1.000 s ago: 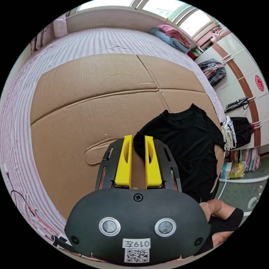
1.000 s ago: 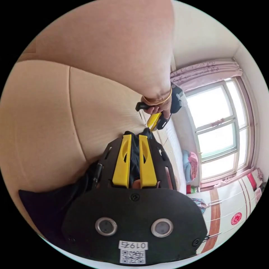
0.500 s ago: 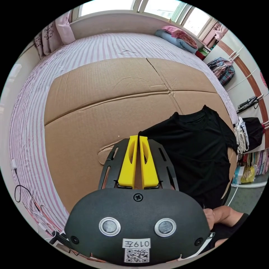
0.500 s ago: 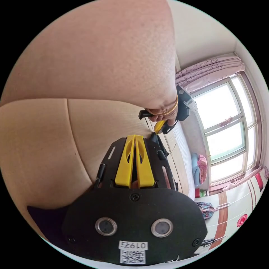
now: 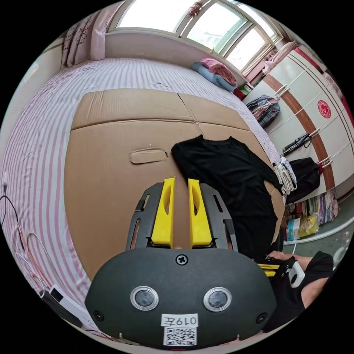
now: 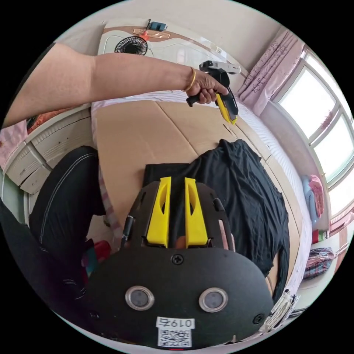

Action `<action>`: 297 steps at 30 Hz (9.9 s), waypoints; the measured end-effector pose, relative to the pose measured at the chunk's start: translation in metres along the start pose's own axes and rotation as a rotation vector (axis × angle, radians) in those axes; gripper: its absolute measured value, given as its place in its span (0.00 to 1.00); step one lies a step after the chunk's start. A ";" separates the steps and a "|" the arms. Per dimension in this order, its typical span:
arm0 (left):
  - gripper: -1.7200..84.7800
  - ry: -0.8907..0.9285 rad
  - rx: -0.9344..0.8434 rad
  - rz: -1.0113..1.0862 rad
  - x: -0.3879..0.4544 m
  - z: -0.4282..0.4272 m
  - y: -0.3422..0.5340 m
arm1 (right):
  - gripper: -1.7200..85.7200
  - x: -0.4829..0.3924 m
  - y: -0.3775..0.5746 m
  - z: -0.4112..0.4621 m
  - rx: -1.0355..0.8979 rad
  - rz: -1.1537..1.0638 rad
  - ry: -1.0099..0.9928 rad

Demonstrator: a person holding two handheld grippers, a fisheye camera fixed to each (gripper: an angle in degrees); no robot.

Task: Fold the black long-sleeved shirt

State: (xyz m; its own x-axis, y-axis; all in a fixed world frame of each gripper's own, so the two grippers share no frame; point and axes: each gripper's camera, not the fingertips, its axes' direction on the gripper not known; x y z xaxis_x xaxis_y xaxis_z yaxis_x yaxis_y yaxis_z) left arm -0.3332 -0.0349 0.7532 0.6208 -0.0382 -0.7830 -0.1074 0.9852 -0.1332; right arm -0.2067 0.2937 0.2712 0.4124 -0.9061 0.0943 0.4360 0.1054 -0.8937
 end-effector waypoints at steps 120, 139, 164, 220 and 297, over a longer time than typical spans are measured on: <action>0.03 -0.339 0.018 0.751 0.532 -0.138 0.133 | 0.02 0.872 -0.052 -0.120 -0.149 0.356 -0.623; 0.03 -0.207 0.046 0.674 0.540 -0.162 0.121 | 0.01 0.868 -0.034 -0.111 -0.197 0.300 -0.597; 0.08 -0.358 0.037 1.008 0.706 -0.140 0.155 | 0.06 0.849 0.133 -0.165 -0.178 0.363 -0.636; 0.06 -0.269 0.140 1.005 0.834 -0.166 0.180 | 0.06 0.720 0.404 -0.222 -0.069 0.461 -0.423; 0.03 -0.107 0.052 0.846 0.845 -0.117 0.153 | 0.02 0.661 0.532 -0.193 -0.126 0.522 -0.265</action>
State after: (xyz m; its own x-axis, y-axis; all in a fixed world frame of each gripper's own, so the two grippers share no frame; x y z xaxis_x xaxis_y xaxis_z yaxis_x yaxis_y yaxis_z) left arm 0.0842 0.0645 -0.0003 0.4184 0.7272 -0.5442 -0.5335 0.6817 0.5007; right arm 0.1429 -0.3280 -0.2263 0.7393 -0.6128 -0.2790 0.0307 0.4447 -0.8952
